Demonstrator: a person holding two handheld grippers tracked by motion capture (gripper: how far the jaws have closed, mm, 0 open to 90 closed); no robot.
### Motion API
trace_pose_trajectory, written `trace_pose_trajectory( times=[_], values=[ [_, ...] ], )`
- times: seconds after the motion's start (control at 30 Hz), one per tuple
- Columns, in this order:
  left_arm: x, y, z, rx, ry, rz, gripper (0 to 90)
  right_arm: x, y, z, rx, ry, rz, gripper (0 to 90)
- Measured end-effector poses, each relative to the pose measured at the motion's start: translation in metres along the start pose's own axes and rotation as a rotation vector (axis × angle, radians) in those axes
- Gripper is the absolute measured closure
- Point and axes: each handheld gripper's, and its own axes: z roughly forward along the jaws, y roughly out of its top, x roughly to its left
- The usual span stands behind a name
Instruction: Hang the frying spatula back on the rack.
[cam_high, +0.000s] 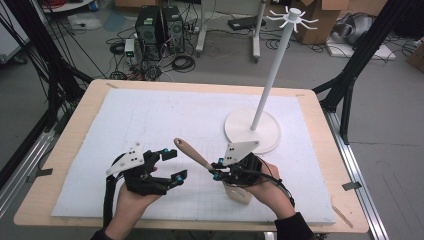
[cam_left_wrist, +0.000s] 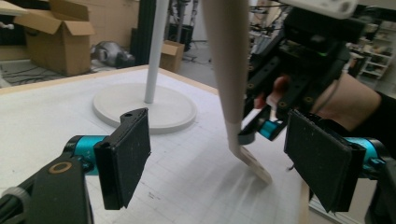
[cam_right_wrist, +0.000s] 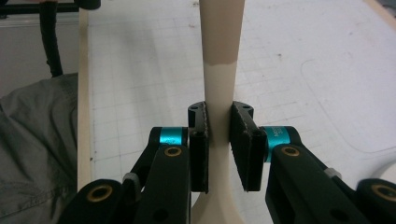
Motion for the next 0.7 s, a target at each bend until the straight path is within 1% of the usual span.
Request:
trace_pose_trajectory(
  times=[0.03, 0.1, 0.2, 0.23, 0.27, 0.3, 0.33, 0.37, 0.4, 0.43, 0.47, 0.53, 0.57, 0.6, 0.63, 0.67, 0.7],
  values=[
    [0.0, 0.0, 0.0, 0.0, 0.0, 0.0, 23.2, 0.0, 0.0, 0.0, 0.0, 0.0, 0.0, 78.0],
    [-0.003, 0.003, 0.009, -0.028, 0.011, -0.027, 23.7, 0.001, 0.001, -0.002, -0.016, -0.004, 0.004, 78.0],
    [-0.006, 0.005, 0.014, -0.04, 0.014, -0.03, 25.7, 0.002, 0.002, -0.002, -0.021, -0.008, 0.007, 78.0],
    [-0.008, 0.005, 0.017, -0.053, 0.016, -0.037, 25.7, 0.003, 0.003, -0.002, -0.019, -0.009, 0.004, 78.0],
    [-0.01, 0.005, 0.022, -0.066, 0.029, -0.053, 26.9, 0.004, 0.004, -0.001, -0.022, -0.012, -0.001, 78.0],
    [-0.01, 0.005, 0.022, -0.066, 0.029, -0.053, 27.2, 0.004, 0.004, -0.001, -0.022, -0.012, -0.001, 78.0],
    [-0.01, 0.005, 0.024, -0.082, 0.025, -0.074, 28.3, 0.004, 0.005, -0.001, -0.023, -0.01, -0.007, 78.0],
    [-0.01, 0.005, 0.024, -0.082, 0.025, -0.074, 30.6, 0.004, 0.005, -0.001, -0.023, -0.01, -0.007, 78.0],
    [-0.01, 0.006, 0.026, -0.088, 0.027, -0.079, 30.6, 0.005, 0.005, -0.001, -0.027, -0.017, -0.004, 78.0],
    [-0.011, 0.006, 0.027, -0.09, 0.022, -0.073, 32.9, 0.005, 0.006, -0.001, -0.027, -0.017, -0.003, 77.9],
    [-0.012, 0.007, 0.029, -0.09, 0.031, -0.06, 36.6, 0.005, 0.006, -0.001, -0.029, -0.027, -0.005, 78.0],
    [-0.014, 0.009, 0.03, -0.098, 0.036, -0.051, 38.1, 0.005, 0.007, -0.001, -0.027, -0.025, -0.004, 77.9],
    [-0.015, 0.01, 0.031, -0.102, 0.043, -0.049, 40.1, 0.006, 0.007, -0.001, -0.03, -0.033, -0.001, 77.9],
    [-0.016, 0.01, 0.032, -0.103, 0.056, -0.049, 47.6, 0.006, 0.007, -0.001, -0.032, -0.031, 0.003, 77.9],
    [-0.016, 0.01, 0.032, -0.103, 0.056, -0.049, 49.3, 0.006, 0.007, -0.001, -0.032, -0.031, 0.003, 77.9],
    [-0.016, 0.01, 0.033, -0.106, 0.06, -0.055, 54.2, 0.007, 0.007, -0.001, -0.042, -0.041, -0.001, 77.9],
    [-0.016, 0.01, 0.033, -0.106, 0.06, -0.055, 56.1, 0.007, 0.007, -0.001, -0.042, -0.041, -0.001, 77.9]
  ],
)
